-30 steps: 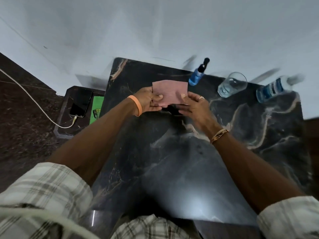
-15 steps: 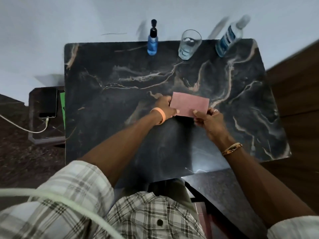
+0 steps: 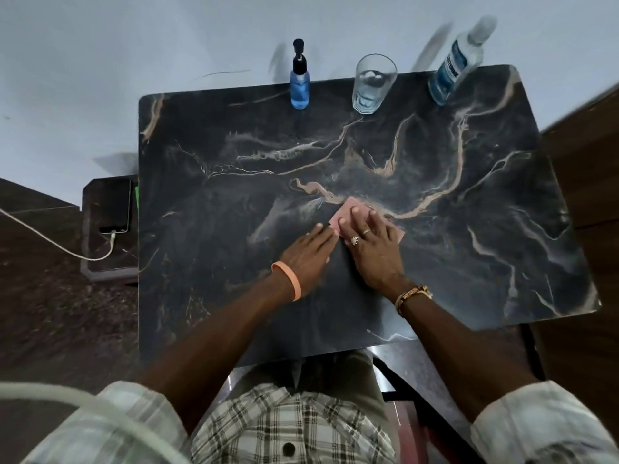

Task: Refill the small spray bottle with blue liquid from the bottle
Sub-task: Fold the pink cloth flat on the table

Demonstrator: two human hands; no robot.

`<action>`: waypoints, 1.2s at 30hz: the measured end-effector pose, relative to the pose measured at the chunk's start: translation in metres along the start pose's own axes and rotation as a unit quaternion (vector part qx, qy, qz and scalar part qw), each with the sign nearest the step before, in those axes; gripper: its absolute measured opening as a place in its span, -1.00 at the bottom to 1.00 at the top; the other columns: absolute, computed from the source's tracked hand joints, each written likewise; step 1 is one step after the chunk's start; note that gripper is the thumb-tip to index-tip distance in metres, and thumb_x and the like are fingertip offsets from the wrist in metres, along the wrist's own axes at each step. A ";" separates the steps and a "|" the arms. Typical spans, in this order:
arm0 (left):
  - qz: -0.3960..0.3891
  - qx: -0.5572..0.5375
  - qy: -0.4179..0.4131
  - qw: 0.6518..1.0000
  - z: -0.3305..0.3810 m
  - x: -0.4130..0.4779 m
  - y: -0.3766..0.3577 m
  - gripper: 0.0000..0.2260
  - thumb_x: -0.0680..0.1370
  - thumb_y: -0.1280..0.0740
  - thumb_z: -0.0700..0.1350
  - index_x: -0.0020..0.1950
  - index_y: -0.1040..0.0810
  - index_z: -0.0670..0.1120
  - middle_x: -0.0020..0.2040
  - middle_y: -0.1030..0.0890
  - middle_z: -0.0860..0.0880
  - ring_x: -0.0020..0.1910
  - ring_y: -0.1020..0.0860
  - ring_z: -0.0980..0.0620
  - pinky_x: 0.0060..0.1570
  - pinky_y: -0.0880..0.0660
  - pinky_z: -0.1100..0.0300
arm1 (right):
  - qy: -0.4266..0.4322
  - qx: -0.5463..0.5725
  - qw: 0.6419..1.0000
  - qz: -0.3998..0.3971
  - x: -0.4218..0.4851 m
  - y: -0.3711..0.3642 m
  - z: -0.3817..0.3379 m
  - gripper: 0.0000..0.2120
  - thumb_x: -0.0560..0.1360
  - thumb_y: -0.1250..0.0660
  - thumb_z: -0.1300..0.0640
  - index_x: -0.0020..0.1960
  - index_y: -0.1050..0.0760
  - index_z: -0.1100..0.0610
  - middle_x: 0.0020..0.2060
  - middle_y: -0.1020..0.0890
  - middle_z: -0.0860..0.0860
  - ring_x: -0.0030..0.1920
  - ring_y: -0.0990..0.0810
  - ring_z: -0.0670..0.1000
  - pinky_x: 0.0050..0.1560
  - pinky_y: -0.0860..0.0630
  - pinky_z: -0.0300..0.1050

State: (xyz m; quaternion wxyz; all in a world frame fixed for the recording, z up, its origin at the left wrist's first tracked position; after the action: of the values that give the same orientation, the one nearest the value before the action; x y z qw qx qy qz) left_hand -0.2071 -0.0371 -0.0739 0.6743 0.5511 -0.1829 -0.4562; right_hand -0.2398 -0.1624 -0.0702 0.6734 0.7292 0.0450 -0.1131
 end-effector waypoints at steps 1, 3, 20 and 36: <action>0.000 -0.007 -0.003 1.000 0.002 -0.003 -0.002 -0.52 0.65 -0.07 -0.14 0.55 -0.05 -0.17 0.57 -0.07 -0.12 0.56 0.00 -0.12 0.50 -0.08 0.00 | -0.009 0.008 1.000 0.006 -0.004 -0.003 -0.011 -0.51 0.64 -0.15 -0.02 0.55 -0.24 -0.01 0.55 -0.23 0.07 0.45 -0.26 0.31 0.27 -0.35 0.25; 0.007 -0.039 0.008 0.999 0.004 -0.007 -0.004 -0.49 0.62 -0.10 -0.19 0.56 -0.03 -0.18 0.58 -0.03 -0.12 0.56 -0.01 -0.10 0.51 -0.04 0.05 | -0.006 0.008 1.000 0.017 -0.013 -0.008 -0.032 -0.50 0.63 -0.16 -0.04 0.53 -0.26 0.04 0.53 -0.26 0.07 0.36 -0.34 0.26 0.15 -0.38 0.18; 0.075 -0.084 0.003 0.994 0.046 0.034 0.008 -0.44 0.54 -0.16 -0.29 0.53 -0.11 -0.22 0.56 -0.09 -0.17 0.55 -0.04 -0.13 0.52 -0.01 0.06 | 0.070 -0.046 0.996 0.022 -0.023 0.008 0.012 -0.49 0.56 -0.28 -0.04 0.47 -0.38 0.08 0.44 -0.40 0.13 0.26 -0.44 0.27 0.11 -0.40 0.13; 0.104 -0.059 0.091 0.989 0.100 0.117 0.012 -0.48 0.56 -0.16 -0.27 0.52 -0.15 -0.22 0.55 -0.09 -0.22 0.55 -0.05 -0.18 0.52 -0.03 0.01 | 0.120 -0.098 0.988 0.025 0.026 0.030 0.142 -0.53 0.60 -0.21 0.09 0.49 -0.33 0.11 0.47 -0.37 0.12 0.41 -0.36 0.23 0.25 -0.35 0.15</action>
State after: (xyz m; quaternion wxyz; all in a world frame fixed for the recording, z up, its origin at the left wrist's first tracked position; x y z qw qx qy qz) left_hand -0.2168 -0.1909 -0.0606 0.7632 0.5278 -0.1499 -0.3413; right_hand -0.2231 -0.3084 -0.0567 0.7338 0.6690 0.1182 -0.0033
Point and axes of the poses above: each hand's wrist, its own x-axis towards the middle knuckle, its own y-axis out of the back of the hand, z = x × y, the point moved 8 cm from there along x, towards the middle knuckle
